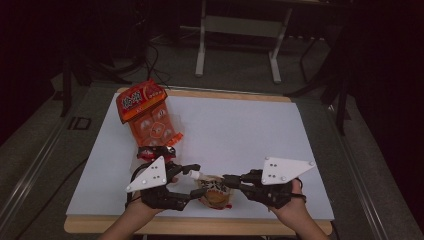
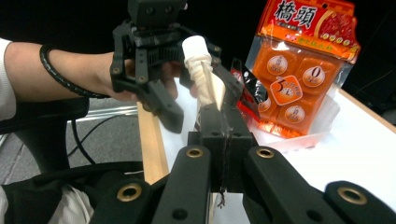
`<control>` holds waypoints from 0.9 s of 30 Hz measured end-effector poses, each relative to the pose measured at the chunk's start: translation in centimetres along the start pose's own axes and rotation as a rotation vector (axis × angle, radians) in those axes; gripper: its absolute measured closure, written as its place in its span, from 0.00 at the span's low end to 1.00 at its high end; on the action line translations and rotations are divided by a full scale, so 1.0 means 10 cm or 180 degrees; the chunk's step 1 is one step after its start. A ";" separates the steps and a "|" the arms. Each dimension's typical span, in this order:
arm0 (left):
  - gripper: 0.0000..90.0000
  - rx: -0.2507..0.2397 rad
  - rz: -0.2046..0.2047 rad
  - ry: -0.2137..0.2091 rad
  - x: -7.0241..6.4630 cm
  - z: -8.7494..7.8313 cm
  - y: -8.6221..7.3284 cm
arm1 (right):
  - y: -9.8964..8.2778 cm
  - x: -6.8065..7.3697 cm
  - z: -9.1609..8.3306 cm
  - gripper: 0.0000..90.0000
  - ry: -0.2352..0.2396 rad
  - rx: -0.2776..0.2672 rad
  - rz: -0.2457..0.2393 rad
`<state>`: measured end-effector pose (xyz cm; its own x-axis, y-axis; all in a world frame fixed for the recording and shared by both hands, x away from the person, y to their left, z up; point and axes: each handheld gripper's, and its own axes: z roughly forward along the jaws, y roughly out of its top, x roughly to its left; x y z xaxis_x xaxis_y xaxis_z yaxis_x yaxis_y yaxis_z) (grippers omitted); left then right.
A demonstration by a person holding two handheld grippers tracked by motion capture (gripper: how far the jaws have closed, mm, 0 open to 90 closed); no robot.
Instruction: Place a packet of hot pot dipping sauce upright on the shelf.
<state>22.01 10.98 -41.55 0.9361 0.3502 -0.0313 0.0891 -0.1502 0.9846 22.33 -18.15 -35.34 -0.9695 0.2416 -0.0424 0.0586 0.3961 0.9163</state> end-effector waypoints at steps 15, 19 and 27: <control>0.93 0.0166 0.0242 -0.0043 -0.03 0.07 0.06 | -0.06 -0.06 0.07 1.00 0.0026 -0.0005 0.0080; 0.97 0.0183 0.0287 -0.0051 -0.04 0.07 0.09 | -0.08 -0.11 0.05 0.99 0.0086 -0.0050 0.0169; 0.98 0.0149 0.0343 0.0133 0.09 -0.03 0.20 | -0.07 -0.24 -0.03 0.67 -0.0142 -0.0168 0.0217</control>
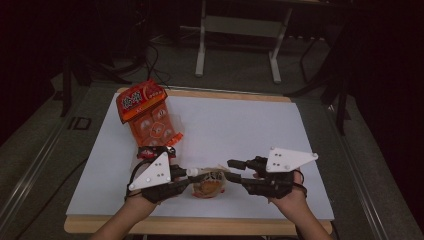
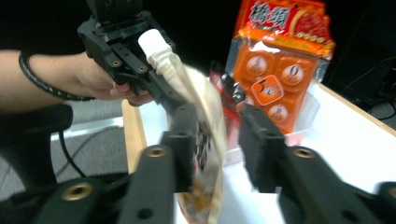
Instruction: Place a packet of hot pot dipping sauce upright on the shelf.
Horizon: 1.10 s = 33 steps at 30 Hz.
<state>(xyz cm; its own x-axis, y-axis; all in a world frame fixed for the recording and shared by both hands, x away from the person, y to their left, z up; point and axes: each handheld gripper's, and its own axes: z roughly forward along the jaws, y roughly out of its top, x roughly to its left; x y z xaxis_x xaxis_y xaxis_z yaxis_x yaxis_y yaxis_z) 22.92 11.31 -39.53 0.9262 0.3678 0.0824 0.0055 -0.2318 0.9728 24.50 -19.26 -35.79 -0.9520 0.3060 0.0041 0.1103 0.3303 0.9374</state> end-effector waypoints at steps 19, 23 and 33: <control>0.98 0.0045 0.0101 0.0395 0.44 -0.43 -0.12 | -0.26 -0.26 -0.20 0.16 -0.0250 -0.0159 0.0268; 0.98 0.0096 0.0128 0.0520 0.49 -0.47 -0.20 | -0.30 -0.23 -0.17 0.16 -0.0279 -0.0078 0.0215; 0.98 0.0187 -0.0028 0.0572 0.66 -0.56 -0.45 | -0.37 -0.26 -0.14 0.17 -0.0268 -0.0030 0.0268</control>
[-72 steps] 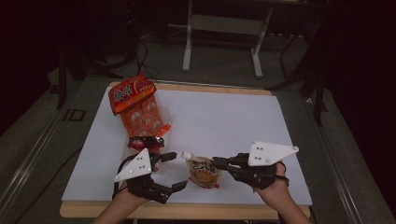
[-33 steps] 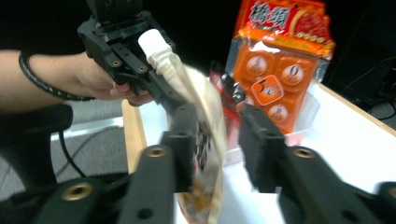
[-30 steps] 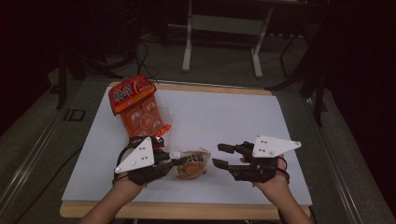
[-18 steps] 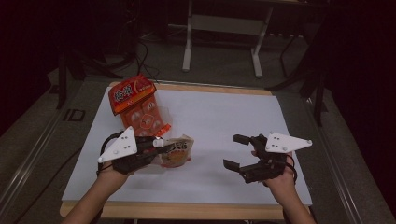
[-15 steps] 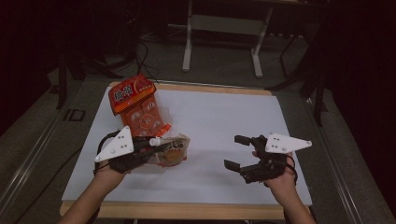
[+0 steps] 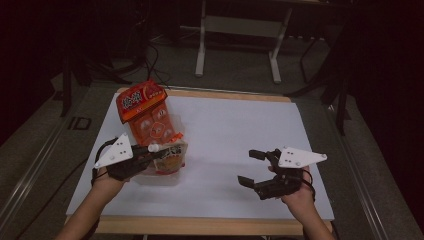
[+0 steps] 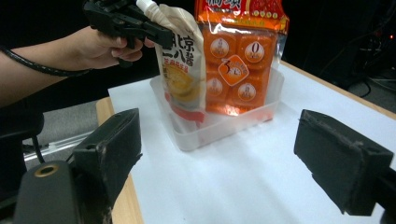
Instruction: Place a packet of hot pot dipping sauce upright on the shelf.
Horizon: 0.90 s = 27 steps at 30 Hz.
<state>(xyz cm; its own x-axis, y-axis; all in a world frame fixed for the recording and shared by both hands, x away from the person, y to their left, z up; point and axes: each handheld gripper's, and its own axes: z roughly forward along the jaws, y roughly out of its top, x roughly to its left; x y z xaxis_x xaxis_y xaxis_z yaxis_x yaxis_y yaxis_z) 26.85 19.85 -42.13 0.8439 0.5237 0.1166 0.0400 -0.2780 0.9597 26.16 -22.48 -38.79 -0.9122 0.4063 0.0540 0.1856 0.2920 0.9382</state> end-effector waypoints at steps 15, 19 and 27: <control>0.98 0.0062 -0.0054 -0.0006 0.05 -0.22 -0.20 | -0.02 -0.02 0.03 0.17 0.0034 0.0038 0.0039; 0.98 0.0159 -0.0140 -0.0030 0.09 -0.23 -0.30 | -0.03 -0.03 0.04 0.17 0.0046 0.0037 0.0054; 0.97 0.0183 -0.0276 -0.0067 0.11 -0.18 -0.50 | -0.03 -0.03 0.05 0.17 0.0067 0.0046 0.0075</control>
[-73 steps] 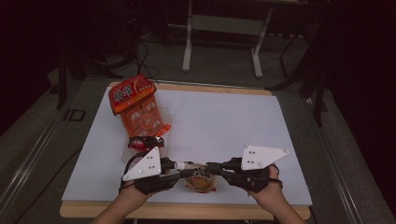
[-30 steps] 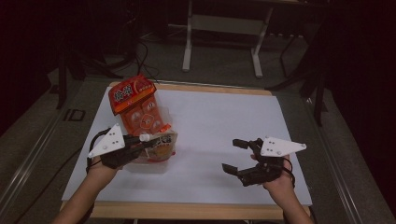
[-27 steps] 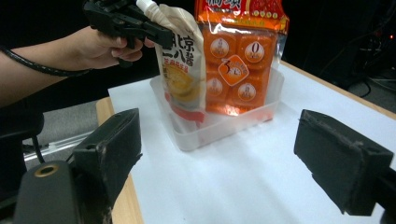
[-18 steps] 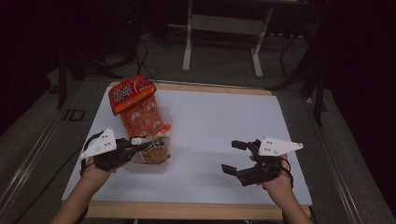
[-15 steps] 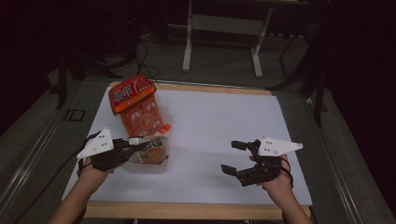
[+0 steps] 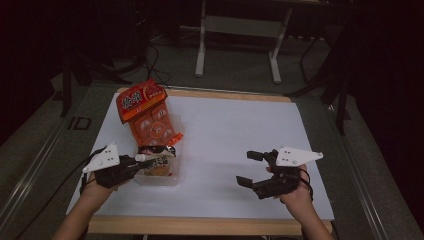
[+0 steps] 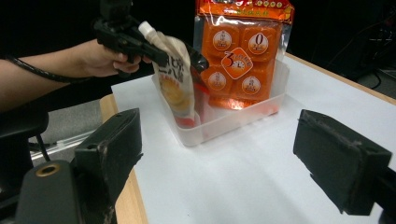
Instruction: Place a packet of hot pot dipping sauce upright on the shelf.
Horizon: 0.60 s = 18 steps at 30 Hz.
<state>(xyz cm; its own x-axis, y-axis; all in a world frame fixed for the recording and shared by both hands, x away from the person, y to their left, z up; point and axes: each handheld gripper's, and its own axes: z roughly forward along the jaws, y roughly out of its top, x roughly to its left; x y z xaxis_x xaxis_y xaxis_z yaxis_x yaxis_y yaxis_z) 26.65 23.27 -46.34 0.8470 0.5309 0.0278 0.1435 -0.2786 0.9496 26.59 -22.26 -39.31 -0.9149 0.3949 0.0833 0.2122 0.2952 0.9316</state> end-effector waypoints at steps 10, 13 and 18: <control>0.95 0.0041 -0.0165 0.0026 0.03 -0.01 -0.16 | -0.02 0.01 0.03 0.17 0.0018 0.0043 -0.0005; 0.91 0.0050 -0.0153 0.0031 0.01 0.00 -0.13 | -0.02 0.02 0.04 0.17 0.0027 0.0036 -0.0005; 0.77 -0.0019 -0.0224 0.0023 0.02 -0.01 -0.05 | -0.02 0.02 0.05 0.17 0.0029 0.0055 0.0003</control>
<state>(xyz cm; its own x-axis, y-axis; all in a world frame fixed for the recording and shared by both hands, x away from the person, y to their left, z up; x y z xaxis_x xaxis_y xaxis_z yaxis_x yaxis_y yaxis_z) 26.64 23.60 -46.74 0.8311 0.5548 -0.0370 0.1996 -0.2355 0.9512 26.53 -21.87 -39.68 -0.9178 0.3872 0.0875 0.2189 0.3098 0.9253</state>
